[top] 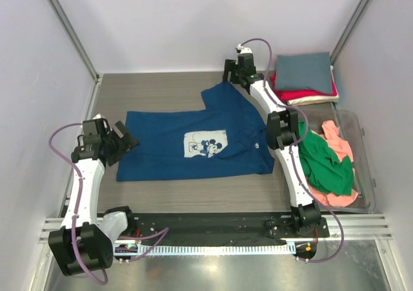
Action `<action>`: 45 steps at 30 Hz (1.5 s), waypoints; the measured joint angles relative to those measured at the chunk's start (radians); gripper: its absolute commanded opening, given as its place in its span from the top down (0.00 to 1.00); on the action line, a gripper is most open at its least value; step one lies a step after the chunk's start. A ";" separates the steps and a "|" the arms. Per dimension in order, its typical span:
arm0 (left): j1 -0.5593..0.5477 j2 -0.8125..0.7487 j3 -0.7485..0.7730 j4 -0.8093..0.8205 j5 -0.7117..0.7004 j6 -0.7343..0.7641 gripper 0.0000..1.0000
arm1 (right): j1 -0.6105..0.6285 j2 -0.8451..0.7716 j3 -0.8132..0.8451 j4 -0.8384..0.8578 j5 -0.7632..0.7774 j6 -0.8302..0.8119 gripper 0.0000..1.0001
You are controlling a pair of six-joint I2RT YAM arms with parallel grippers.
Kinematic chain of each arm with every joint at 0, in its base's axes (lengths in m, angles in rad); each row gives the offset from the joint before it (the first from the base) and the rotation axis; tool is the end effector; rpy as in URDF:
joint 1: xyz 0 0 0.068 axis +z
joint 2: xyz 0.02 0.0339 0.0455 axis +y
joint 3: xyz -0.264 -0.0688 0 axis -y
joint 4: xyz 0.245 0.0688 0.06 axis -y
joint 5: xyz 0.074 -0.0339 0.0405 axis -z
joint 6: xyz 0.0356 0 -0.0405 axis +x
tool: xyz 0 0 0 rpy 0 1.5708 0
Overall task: Fold and stack the t-shirts
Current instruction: Fold the tshirt
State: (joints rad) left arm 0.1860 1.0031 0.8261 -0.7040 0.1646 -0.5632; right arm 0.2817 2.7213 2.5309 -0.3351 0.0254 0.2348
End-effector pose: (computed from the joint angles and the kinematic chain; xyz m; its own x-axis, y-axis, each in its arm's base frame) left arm 0.1969 0.0311 0.2678 -0.5983 -0.6485 -0.4706 -0.4723 0.7599 -0.4466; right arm 0.5840 0.1681 0.1788 -0.5284 0.0892 -0.8443 -0.1376 0.9723 0.1889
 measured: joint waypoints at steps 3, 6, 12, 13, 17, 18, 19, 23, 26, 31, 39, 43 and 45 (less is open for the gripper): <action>-0.018 0.003 0.000 0.000 -0.004 0.000 0.13 | 0.007 0.029 0.009 0.070 -0.037 0.012 0.16; -0.022 0.018 0.000 0.000 -0.007 0.001 0.14 | 0.013 0.052 0.009 0.109 -0.068 0.026 0.20; -0.022 0.043 0.000 -0.001 -0.019 0.001 0.17 | 0.018 0.081 -0.001 0.153 -0.091 0.056 0.33; -0.022 0.045 0.000 -0.001 -0.025 0.001 0.17 | 0.018 0.083 -0.001 0.157 -0.092 0.059 0.34; -0.023 0.075 0.011 -0.003 -0.072 0.000 0.17 | 0.017 0.089 -0.001 0.171 -0.113 0.078 0.53; -0.023 0.093 0.021 -0.003 -0.085 -0.001 0.17 | 0.015 0.093 -0.001 0.177 -0.124 0.084 0.57; -0.023 0.119 0.038 -0.003 -0.098 -0.002 0.16 | 0.013 0.097 -0.001 0.186 -0.132 0.089 0.67; -0.021 0.278 0.168 0.011 -0.154 -0.006 0.17 | 0.000 0.104 -0.013 0.209 -0.187 0.120 0.96; -0.007 0.459 0.328 0.046 -0.162 -0.029 0.19 | -0.010 0.103 -0.057 0.271 -0.237 0.149 0.99; 0.007 0.774 0.573 0.135 -0.130 -0.060 0.27 | -0.032 0.076 -0.163 0.403 -0.320 0.185 0.99; 0.007 1.126 0.880 0.156 -0.131 -0.057 0.32 | -0.062 0.064 -0.272 0.573 -0.454 0.305 0.99; 0.007 1.188 0.916 0.149 -0.137 -0.057 0.36 | -0.068 0.064 -0.290 0.602 -0.484 0.336 0.99; 0.005 1.205 0.924 0.149 -0.137 -0.056 0.37 | -0.069 0.064 -0.293 0.608 -0.493 0.346 0.99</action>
State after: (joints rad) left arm 0.1913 2.2086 1.7500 -0.5552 0.0273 -0.6197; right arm 0.2131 2.7853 2.2375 0.2729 -0.4675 0.5804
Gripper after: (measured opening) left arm 0.642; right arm 0.042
